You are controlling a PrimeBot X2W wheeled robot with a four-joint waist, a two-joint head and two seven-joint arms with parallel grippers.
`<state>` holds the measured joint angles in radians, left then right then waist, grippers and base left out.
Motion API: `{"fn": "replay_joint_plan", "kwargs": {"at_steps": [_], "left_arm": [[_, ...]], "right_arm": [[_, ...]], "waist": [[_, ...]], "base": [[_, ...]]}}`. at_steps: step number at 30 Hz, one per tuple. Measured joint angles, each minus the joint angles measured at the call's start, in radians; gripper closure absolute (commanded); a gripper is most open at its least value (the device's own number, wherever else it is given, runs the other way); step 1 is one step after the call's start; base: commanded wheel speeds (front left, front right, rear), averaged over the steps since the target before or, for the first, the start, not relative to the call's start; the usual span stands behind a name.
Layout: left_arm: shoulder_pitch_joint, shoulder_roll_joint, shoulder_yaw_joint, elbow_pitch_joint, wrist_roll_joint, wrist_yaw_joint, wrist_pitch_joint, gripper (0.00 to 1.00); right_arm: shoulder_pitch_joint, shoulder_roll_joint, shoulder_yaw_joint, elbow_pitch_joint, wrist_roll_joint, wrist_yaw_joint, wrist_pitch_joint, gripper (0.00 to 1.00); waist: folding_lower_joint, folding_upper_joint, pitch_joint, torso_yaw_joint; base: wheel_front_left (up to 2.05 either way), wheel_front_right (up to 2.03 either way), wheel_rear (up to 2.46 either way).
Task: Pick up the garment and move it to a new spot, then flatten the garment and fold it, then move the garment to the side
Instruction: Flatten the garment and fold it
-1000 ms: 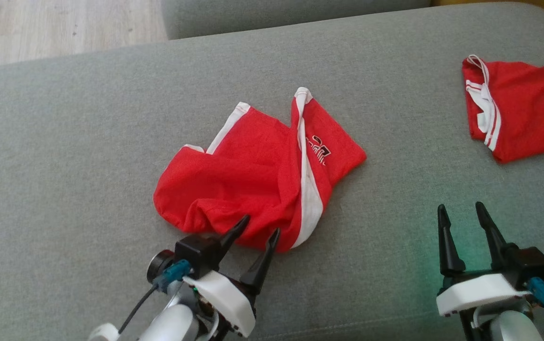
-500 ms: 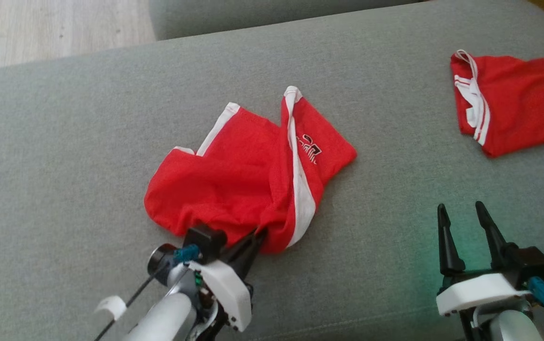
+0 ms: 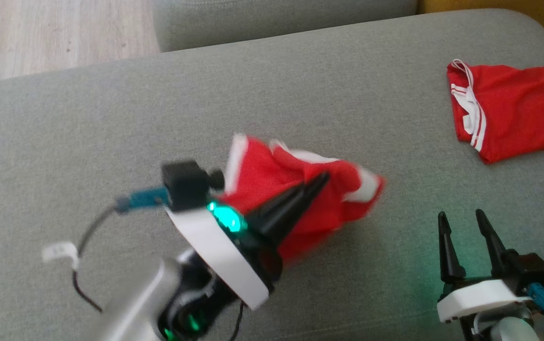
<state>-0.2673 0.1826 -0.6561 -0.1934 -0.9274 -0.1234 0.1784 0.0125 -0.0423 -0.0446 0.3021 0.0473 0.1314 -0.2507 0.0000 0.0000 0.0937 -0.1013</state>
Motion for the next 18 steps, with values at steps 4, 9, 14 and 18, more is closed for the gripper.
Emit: {"fn": "replay_joint_plan", "kwargs": {"at_steps": [4, 9, 14, 18], "left_arm": [[-0.058, -0.034, 0.046, -0.075, -0.120, 0.010, 0.041, 1.00], [-0.135, -0.102, 0.072, -0.111, -0.221, 0.087, 0.059, 1.00], [-0.175, -0.125, 0.094, -0.122, -0.309, 0.166, 0.046, 1.00], [-0.245, -0.133, 0.136, -0.051, -0.311, 0.204, -0.009, 1.00]], "right_arm": [[-0.001, 0.000, 0.007, 0.004, 0.008, 0.000, 0.000, 0.00], [-0.001, 0.000, 0.007, 0.013, 0.017, 0.000, 0.000, 0.00], [-0.001, 0.000, 0.005, 0.016, 0.025, 0.000, 0.000, 0.00], [-0.001, 0.000, 0.004, 0.017, 0.028, 0.000, 0.000, 0.00]], "waist": [[0.0000, 0.0000, -0.008, -0.011], [0.0000, 0.0000, -0.018, -0.036], [0.0000, 0.0000, -0.020, -0.065], [0.0000, 0.0000, -0.017, -0.092]], "base": [[0.00, 0.00, 0.00], [0.00, 0.00, 0.00], [0.00, 0.00, 0.00], [0.00, 0.00, 0.00]]}}
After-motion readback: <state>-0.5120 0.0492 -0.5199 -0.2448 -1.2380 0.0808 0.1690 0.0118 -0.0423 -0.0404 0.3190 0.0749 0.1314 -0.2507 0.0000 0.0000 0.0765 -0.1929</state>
